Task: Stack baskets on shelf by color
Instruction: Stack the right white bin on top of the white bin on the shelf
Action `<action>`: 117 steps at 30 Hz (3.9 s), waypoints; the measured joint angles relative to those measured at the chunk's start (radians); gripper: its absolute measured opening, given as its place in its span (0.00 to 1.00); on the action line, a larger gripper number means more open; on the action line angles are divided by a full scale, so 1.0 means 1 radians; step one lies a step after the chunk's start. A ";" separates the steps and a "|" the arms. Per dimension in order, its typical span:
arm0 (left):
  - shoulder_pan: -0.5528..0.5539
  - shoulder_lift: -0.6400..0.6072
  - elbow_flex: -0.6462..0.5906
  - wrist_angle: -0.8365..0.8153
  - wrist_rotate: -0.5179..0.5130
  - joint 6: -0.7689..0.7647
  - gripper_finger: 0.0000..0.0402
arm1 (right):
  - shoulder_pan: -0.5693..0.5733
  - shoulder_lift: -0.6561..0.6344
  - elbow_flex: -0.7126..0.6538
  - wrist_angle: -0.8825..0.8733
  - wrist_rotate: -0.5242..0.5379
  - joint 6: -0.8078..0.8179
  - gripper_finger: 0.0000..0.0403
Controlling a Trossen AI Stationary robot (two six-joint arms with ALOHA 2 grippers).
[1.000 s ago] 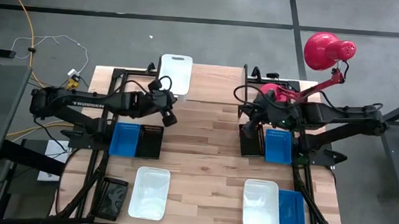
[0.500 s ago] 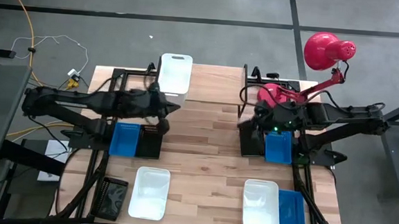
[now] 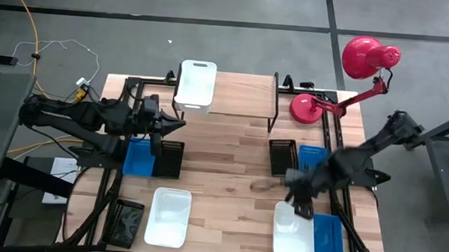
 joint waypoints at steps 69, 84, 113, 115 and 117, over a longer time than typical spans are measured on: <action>0.000 -0.122 0.235 0.086 0.077 0.221 0.00 | -0.903 0.681 1.145 0.407 0.205 -1.113 0.00; 0.000 -0.102 0.235 0.090 0.053 0.193 0.00 | -1.022 0.685 0.870 0.652 0.183 -1.079 0.00; 0.000 -0.095 0.235 0.090 -0.039 0.195 0.00 | -1.057 0.684 0.839 0.661 0.096 -1.115 0.30; 0.000 -0.095 0.235 0.090 -0.039 0.195 0.00 | -1.057 0.684 0.839 0.660 0.096 -1.116 0.34; 0.000 -0.095 0.235 0.090 -0.045 0.195 0.00 | -1.057 0.685 0.839 0.660 0.096 -1.117 0.38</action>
